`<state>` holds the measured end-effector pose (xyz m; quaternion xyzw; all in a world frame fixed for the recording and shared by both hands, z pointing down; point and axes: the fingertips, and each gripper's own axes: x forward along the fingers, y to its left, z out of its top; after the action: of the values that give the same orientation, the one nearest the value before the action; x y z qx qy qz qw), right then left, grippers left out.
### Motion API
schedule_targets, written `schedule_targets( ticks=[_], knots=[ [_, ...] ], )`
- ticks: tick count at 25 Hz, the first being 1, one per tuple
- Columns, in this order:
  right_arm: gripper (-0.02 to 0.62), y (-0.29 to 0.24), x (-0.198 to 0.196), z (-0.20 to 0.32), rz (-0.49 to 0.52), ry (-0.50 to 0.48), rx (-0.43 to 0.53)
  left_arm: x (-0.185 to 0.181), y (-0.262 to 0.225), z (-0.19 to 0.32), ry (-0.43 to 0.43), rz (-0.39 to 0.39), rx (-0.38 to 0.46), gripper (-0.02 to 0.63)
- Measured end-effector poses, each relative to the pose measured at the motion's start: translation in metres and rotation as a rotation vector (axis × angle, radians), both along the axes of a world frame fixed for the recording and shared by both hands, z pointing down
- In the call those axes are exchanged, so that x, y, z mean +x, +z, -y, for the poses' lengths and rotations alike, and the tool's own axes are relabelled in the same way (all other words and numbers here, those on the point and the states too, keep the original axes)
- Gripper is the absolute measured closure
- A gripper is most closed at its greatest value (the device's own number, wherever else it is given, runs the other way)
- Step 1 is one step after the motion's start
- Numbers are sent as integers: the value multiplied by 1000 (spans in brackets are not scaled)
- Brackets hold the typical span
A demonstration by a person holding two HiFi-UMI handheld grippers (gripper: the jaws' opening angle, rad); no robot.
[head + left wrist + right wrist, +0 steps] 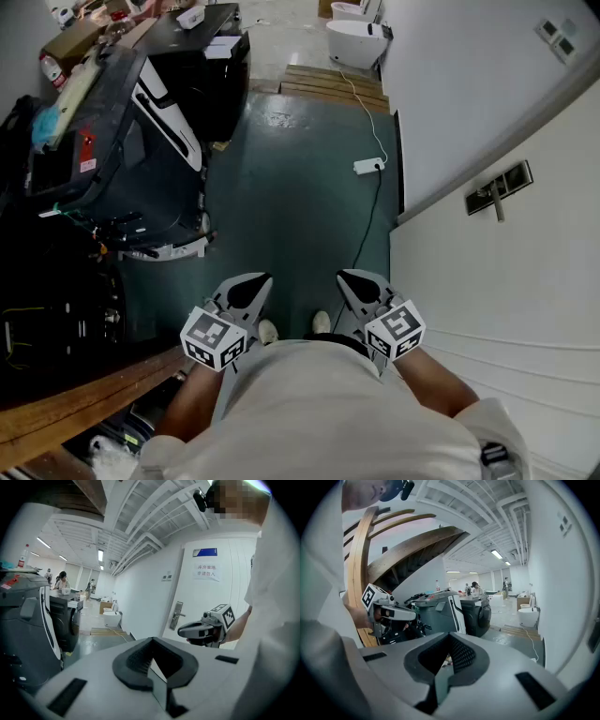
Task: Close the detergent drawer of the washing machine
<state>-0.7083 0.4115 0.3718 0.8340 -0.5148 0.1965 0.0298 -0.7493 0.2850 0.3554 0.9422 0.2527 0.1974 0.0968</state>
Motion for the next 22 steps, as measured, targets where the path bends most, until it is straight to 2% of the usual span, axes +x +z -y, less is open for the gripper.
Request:
schedule_targets(
  ticks=[7, 15, 22],
  knots=[
    [592, -4, 17, -42, -10, 8, 17, 17, -3, -51, 15, 0, 6, 610],
    [592, 2, 38, -73, 7, -4, 29, 34, 0, -85, -2, 10, 30, 610],
    [589, 2, 62, -91, -11, -35, 44, 56, 2, -108, -64, -2, 51, 609]
  ],
)
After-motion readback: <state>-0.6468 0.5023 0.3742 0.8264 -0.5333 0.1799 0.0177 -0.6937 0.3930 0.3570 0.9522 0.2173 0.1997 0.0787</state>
